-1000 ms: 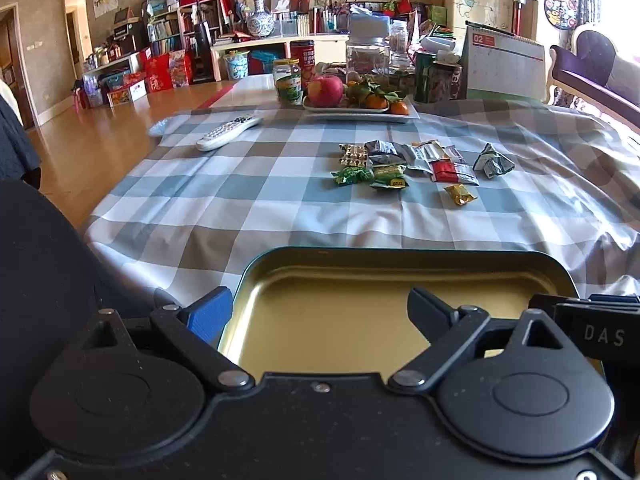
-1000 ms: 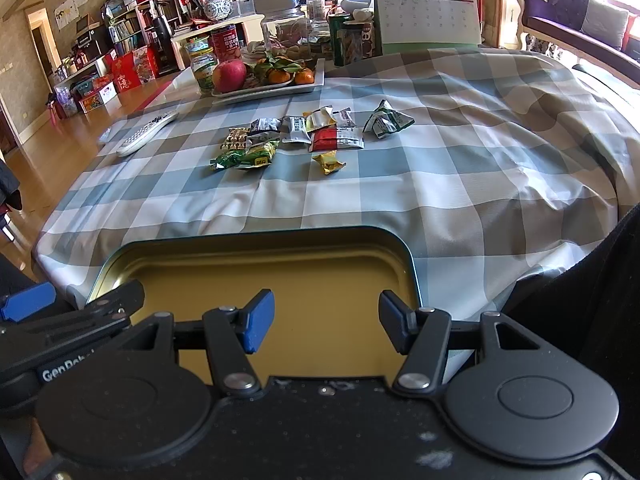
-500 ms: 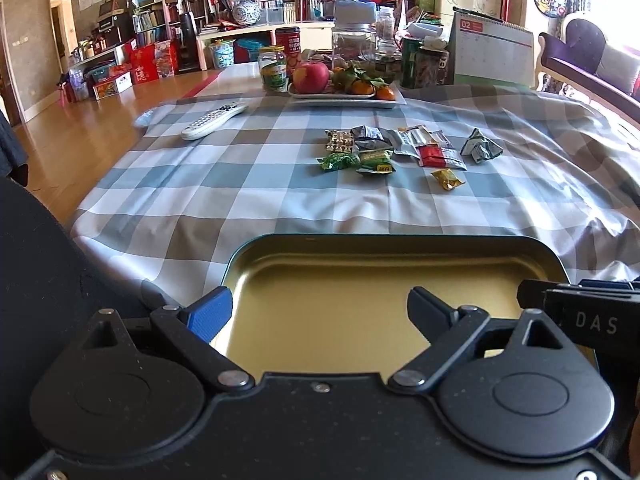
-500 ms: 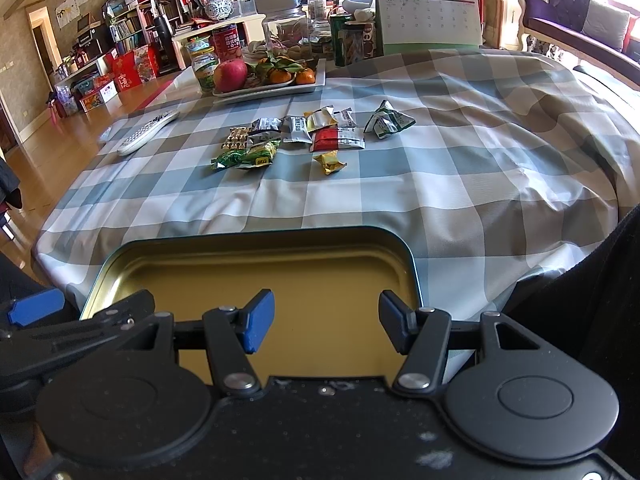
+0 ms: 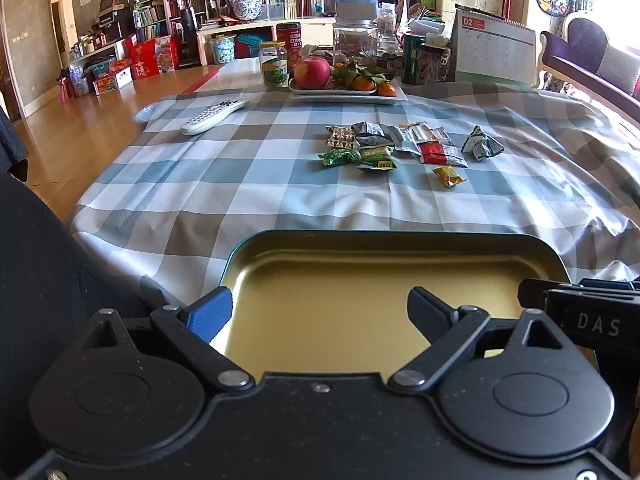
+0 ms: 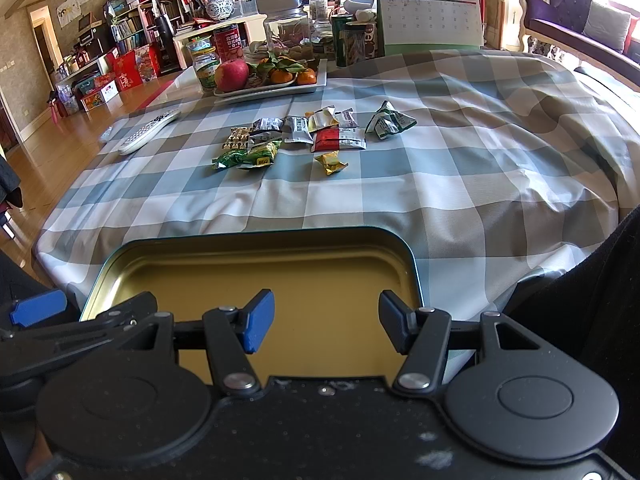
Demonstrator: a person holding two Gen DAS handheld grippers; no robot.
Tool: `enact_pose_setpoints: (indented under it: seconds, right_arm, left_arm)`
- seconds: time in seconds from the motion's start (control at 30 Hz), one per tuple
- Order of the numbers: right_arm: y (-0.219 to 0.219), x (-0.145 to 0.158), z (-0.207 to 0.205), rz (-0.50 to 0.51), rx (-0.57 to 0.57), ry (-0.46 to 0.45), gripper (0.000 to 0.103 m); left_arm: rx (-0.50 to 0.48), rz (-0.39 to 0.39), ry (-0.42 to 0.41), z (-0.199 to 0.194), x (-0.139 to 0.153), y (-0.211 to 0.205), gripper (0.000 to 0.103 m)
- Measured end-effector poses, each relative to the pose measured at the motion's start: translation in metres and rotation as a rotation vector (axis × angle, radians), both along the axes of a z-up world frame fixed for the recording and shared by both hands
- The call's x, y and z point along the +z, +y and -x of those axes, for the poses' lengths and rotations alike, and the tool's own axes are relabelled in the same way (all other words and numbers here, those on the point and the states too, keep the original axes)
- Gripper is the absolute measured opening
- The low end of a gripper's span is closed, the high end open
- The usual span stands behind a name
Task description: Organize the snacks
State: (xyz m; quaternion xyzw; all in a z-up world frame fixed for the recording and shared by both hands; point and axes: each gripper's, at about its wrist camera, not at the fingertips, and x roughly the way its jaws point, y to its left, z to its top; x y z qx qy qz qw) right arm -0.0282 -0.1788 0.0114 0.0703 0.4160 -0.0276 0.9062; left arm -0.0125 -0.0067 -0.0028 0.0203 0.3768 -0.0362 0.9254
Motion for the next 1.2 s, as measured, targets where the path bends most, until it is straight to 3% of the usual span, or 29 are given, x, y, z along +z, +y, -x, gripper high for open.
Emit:
enact_pose_setpoints:
  seconds: [1.2]
  right_arm:
    - [0.0005,-0.0020,-0.0013,0.001,0.004,0.020,0.061]
  left_arm:
    - [-0.041,-0.015,0.050,-0.0005,0.0012,-0.0045,0.094]
